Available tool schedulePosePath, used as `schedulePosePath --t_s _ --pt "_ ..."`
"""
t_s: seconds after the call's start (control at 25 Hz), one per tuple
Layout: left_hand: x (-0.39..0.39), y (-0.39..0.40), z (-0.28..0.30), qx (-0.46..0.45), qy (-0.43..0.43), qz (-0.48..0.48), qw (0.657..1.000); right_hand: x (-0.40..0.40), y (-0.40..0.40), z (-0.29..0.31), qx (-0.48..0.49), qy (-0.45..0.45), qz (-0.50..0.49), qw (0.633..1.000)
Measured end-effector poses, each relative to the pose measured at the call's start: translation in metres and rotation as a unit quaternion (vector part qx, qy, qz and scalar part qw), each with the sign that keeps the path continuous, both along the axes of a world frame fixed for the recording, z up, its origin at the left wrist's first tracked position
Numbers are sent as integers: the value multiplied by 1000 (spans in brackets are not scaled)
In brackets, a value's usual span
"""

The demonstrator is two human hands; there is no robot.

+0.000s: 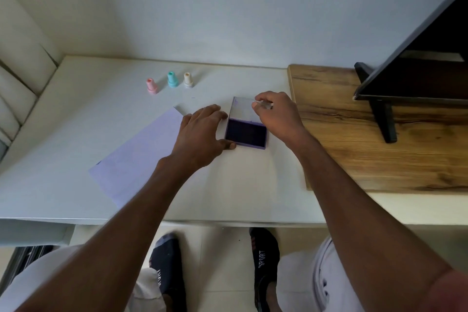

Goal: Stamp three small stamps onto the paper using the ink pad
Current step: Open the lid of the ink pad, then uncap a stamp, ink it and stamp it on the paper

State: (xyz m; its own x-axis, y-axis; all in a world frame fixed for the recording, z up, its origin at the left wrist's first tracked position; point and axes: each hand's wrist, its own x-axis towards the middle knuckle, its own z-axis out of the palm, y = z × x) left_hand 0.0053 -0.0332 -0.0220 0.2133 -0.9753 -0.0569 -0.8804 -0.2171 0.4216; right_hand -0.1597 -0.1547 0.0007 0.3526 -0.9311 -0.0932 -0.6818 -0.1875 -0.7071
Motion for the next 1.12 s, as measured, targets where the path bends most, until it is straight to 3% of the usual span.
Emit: schedulePosePath --t_s 0.32,0.56,0.72,0.84,0.96,1.12 --pt "3 5 8 6 -9 -9 1000 6 -2 -1 -77 77 4 994" --pt "46 35 37 -3 -35 63 997 30 24 8 -168 19 10 986" --pt "79 64 47 67 -44 120 990 66 52 7 -176 -3 49 983" --pt "83 70 47 107 -49 106 987 88 54 11 -178 12 -1 984" --pt "80 63 46 112 -52 107 987 111 49 10 -172 16 -23 985" --pt "74 49 44 99 -54 131 985 146 28 3 -164 23 28 986"
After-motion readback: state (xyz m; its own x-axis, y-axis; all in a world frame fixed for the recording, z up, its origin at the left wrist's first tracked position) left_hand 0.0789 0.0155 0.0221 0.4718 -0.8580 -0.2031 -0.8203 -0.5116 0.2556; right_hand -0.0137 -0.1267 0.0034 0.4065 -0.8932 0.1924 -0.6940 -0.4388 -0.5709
